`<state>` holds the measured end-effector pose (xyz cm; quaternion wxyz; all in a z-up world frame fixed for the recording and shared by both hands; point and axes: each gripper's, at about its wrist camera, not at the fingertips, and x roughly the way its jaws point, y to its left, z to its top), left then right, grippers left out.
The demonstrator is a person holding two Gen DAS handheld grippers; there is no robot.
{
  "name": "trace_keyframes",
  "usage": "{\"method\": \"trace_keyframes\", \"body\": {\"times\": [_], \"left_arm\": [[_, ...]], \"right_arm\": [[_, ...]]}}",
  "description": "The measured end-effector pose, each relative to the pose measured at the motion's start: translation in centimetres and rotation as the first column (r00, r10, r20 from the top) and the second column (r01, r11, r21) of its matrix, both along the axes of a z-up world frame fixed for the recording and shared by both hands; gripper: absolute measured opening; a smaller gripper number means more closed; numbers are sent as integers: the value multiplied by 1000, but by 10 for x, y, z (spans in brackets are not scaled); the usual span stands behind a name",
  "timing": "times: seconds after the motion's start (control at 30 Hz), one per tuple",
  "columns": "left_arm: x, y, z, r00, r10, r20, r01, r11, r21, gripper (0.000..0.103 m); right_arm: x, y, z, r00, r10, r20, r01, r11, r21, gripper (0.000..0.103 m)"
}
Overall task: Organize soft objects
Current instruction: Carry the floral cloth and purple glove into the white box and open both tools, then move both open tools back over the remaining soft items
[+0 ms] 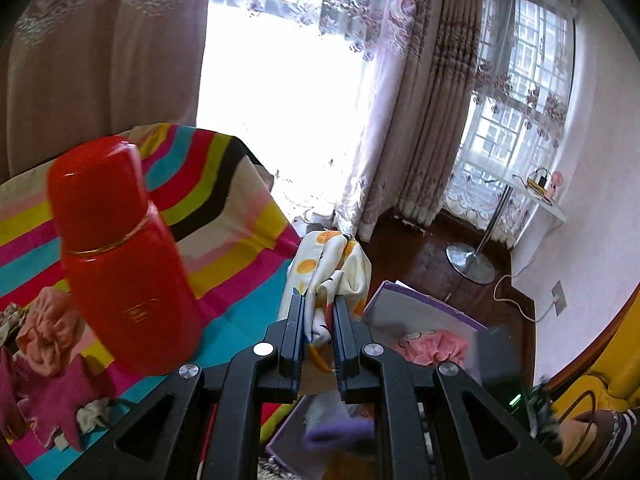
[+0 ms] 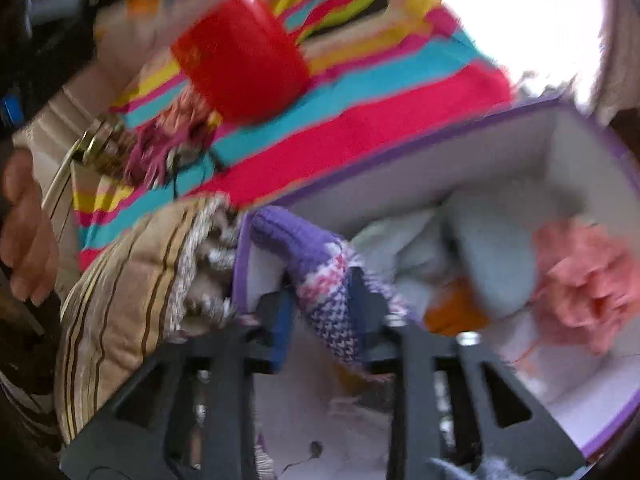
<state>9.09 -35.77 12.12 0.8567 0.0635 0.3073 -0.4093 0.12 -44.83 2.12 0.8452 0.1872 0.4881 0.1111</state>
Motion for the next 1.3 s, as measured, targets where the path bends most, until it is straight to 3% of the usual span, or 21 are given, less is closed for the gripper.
{"method": "trace_keyframes", "body": {"times": [0.07,0.13,0.6,0.7,0.73,0.77,0.83,1.3], "left_arm": [[1,-8,-3,1000,-11,-8,11,1000,13,13],[2,-14,-5,1000,-22,-18,23,999,23,13],[-11,-107,-26,979,-189,-78,195,979,68,14],[-12,-128,-35,972,-210,-101,221,969,109,25],[-12,-133,-40,974,-199,-106,213,967,140,35],[-11,-134,-43,976,-188,-106,204,966,160,43],[-11,-131,-46,977,-181,-114,198,967,163,46],[-2,-65,-28,988,-119,-101,128,988,88,46]], "right_arm": [[-4,-2,-5,1000,-7,-10,7,1000,-11,64],[-12,-12,-5,1000,-28,-3,28,999,-29,67],[-64,-90,8,983,-182,19,183,980,-79,67],[-66,-96,9,980,-198,16,199,977,-71,67],[-66,-95,9,980,-199,14,200,977,-75,67],[-64,-94,9,980,-198,13,199,977,-78,67],[-63,-92,9,981,-196,11,196,978,-75,67],[-46,-52,27,994,-109,29,111,988,-111,67]]}}
